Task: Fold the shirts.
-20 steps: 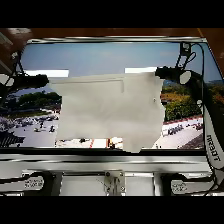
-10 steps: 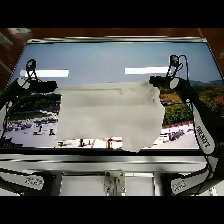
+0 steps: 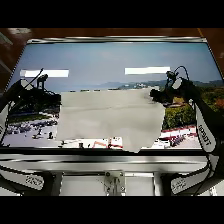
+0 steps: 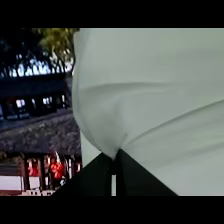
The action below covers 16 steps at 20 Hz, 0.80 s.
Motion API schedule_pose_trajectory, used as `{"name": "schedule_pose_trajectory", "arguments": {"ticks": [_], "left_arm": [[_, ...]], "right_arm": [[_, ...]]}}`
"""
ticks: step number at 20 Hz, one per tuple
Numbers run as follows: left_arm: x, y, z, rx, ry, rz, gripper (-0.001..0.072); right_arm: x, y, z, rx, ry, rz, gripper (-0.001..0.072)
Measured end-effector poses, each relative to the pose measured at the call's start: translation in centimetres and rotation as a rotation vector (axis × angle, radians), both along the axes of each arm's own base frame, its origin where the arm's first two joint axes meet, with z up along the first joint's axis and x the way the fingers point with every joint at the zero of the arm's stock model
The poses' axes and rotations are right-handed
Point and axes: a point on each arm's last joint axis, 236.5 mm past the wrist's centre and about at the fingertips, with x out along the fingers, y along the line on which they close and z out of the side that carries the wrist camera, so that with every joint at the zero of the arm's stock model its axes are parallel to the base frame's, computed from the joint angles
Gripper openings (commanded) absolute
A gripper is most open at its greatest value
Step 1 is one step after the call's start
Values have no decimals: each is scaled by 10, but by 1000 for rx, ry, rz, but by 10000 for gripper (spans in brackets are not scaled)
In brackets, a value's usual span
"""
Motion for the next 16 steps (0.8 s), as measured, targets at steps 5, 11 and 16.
{"name": "schedule_pose_trajectory", "arguments": {"ticks": [5,11,16], "left_arm": [[-15,0,1,-23,84,15,409],[-61,47,39,-71,205,83,663],[-163,56,18,-258,352,217,662]], "right_arm": [[-6,-1,13,12,13,-5,583],[-43,-72,83,-100,16,-18,583],[-137,-113,73,25,218,-123,584]]}}
